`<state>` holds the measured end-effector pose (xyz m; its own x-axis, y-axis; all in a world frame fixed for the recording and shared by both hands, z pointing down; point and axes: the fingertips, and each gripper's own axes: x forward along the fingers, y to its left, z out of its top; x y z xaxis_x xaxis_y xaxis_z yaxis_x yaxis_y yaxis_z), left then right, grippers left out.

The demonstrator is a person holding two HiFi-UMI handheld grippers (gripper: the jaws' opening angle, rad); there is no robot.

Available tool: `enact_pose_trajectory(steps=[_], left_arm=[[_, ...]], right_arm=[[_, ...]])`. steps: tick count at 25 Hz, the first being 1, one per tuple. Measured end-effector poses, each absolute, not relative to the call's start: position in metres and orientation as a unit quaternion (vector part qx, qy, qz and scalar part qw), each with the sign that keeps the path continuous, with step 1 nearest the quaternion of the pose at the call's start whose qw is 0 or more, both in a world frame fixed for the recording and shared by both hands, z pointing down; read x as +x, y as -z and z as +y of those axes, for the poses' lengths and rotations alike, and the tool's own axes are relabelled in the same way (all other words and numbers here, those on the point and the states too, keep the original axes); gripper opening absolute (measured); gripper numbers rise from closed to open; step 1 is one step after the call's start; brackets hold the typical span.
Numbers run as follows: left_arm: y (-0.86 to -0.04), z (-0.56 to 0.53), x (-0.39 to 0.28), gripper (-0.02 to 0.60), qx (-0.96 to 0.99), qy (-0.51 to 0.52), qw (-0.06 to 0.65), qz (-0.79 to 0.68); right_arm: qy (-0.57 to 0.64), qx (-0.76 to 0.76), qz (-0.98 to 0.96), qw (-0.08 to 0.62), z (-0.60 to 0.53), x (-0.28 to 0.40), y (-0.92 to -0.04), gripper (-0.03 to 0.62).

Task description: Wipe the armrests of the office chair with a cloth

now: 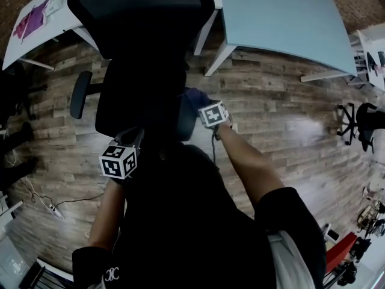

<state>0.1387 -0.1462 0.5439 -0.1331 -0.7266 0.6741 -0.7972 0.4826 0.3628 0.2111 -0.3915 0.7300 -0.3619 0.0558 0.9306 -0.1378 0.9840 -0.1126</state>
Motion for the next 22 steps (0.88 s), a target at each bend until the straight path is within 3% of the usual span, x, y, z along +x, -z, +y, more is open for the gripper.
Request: enact_pose_trajectory(steps=[22], left_arm=[[-0.559,-0.162,0.154,0.006,0.524,-0.035,0.429,-0.735]], right_arm=[[-0.109,-0.186,-0.789,0.575,-0.27,0.292,-0.699,0.071]])
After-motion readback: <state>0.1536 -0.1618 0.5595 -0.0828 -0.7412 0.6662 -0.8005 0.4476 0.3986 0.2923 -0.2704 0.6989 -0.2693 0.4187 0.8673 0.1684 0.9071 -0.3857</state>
